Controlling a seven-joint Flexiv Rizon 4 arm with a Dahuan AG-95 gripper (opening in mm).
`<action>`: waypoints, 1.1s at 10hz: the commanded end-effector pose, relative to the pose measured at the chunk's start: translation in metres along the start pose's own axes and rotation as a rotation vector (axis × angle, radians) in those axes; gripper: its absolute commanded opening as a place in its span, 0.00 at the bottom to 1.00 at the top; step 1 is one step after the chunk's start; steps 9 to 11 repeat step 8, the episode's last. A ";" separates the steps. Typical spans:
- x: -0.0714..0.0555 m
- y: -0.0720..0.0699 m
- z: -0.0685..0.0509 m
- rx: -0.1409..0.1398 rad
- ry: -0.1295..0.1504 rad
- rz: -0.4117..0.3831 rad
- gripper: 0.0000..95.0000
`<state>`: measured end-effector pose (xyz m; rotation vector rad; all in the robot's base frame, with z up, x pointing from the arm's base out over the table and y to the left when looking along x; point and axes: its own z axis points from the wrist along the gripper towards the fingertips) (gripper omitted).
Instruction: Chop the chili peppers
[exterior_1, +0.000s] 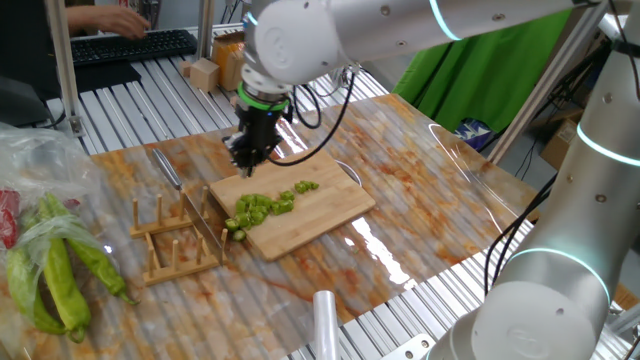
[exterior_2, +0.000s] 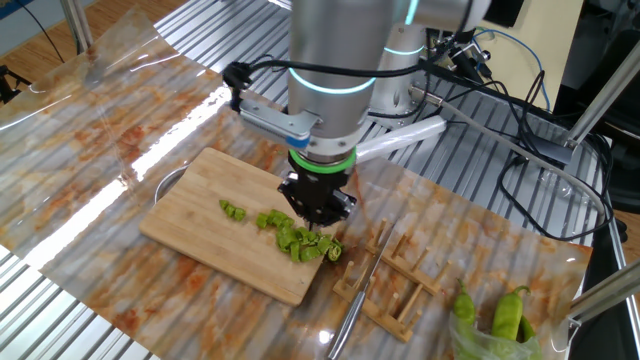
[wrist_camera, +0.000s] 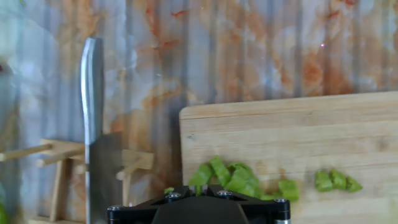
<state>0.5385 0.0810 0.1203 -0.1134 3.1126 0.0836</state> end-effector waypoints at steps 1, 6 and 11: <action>0.000 -0.006 0.002 -0.002 -0.004 -0.011 0.00; -0.008 -0.015 -0.003 -0.006 -0.007 0.012 0.00; -0.011 -0.017 -0.005 -0.004 -0.003 0.017 0.00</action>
